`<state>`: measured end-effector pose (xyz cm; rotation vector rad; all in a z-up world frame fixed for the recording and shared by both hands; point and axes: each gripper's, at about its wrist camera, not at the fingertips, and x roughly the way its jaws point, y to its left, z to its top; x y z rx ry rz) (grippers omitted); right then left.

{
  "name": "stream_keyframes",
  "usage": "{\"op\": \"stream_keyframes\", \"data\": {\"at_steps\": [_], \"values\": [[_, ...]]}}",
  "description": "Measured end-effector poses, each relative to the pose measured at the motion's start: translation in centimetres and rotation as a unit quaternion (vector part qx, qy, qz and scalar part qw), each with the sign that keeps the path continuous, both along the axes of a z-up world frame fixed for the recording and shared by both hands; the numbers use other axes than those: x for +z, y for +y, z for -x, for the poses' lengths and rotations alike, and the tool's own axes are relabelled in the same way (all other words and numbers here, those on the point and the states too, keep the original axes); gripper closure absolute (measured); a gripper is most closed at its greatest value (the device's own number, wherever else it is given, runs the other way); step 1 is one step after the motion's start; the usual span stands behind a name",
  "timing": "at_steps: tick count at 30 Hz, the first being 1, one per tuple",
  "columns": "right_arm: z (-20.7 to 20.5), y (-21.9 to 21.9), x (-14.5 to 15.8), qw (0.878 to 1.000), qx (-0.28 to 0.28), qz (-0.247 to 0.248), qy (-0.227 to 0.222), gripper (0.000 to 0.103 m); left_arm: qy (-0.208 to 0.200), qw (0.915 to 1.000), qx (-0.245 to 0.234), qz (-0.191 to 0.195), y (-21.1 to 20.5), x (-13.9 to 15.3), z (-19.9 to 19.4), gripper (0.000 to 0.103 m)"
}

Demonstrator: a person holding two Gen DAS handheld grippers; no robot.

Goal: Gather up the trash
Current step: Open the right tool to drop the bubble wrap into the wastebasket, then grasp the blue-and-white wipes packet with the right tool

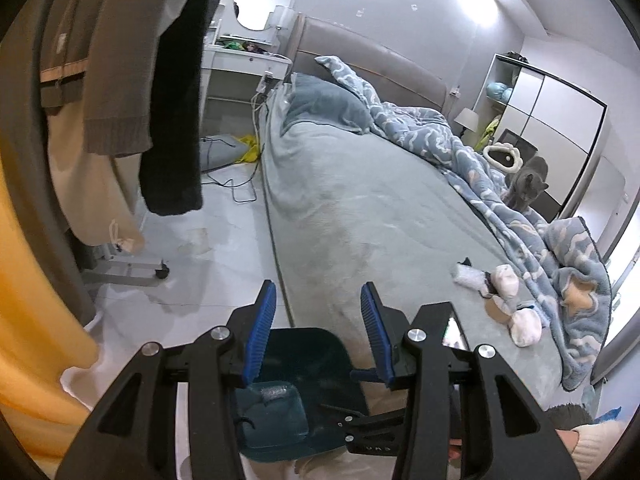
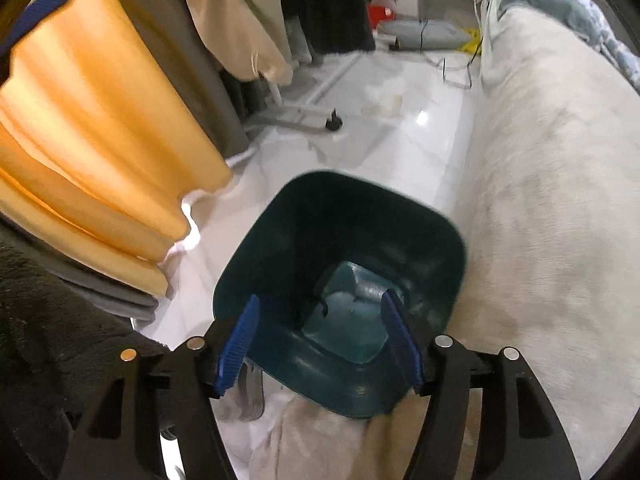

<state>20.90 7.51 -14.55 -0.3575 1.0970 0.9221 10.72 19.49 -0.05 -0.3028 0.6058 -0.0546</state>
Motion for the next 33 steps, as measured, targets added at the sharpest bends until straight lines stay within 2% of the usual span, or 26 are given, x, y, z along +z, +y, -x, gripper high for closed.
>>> {"op": "stream_keyframes", "data": {"at_steps": [9,15,26,33], "values": [[-0.7,-6.1,4.3,0.997,-0.036,-0.044,-0.061,0.038,-0.018,0.9989,-0.042,-0.005,-5.4,1.1,-1.2,0.048],[-1.4,-10.6,6.4,0.992,-0.071,-0.056,-0.091,0.038,-0.022,0.9978,-0.062,-0.011,-8.8,1.2,-2.4,0.043],[-2.1,-17.9,9.2,0.98,-0.123,-0.072,-0.139,0.035,-0.015,0.9956,-0.092,-0.001,-13.7,0.6,-4.1,0.039],[-2.2,-22.2,10.1,0.971,-0.159,-0.082,-0.157,0.033,-0.015,0.9934,-0.113,-0.015,-16.7,0.1,-4.6,0.033]]}}
